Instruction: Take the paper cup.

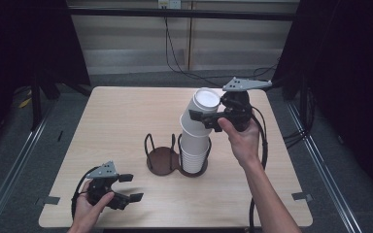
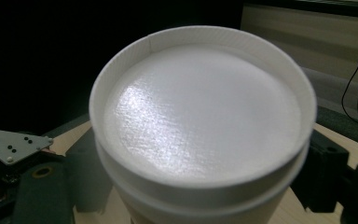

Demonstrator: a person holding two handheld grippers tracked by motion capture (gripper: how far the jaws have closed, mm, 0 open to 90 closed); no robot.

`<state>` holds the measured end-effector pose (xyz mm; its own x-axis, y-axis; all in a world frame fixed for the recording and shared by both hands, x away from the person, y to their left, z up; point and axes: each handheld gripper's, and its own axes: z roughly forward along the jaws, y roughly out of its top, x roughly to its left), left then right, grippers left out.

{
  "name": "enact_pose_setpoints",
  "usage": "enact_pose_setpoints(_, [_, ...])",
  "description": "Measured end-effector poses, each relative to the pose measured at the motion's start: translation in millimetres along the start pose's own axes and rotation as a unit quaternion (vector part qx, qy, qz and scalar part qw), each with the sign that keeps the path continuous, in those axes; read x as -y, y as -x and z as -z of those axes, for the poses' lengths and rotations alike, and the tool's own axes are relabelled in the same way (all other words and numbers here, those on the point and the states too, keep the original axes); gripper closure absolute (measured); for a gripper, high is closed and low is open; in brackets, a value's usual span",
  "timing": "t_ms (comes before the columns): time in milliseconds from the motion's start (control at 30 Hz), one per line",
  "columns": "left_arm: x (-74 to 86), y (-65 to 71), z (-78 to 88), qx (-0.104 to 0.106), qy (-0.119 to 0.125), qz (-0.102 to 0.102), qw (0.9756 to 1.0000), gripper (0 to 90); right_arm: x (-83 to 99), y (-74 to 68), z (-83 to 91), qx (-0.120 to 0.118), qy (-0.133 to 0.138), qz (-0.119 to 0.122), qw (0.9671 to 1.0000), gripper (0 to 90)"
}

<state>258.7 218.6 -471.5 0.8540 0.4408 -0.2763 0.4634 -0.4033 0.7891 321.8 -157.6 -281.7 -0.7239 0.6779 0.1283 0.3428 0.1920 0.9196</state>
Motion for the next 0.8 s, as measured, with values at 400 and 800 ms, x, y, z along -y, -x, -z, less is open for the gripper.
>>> enact_pose_setpoints(400, [-1.6,-1.6,-1.2,-0.003,0.003,0.003,1.0000,16.3,-3.0,5.5,15.1,-0.014,0.039,-0.024,0.9988,21.4])
enact_pose_setpoints(800, [-5.8,4.1,-3.1,-0.009,0.006,-0.019,0.9998,16.2,1.9,3.2,32.3,-0.022,0.055,-0.026,0.9979,21.5])
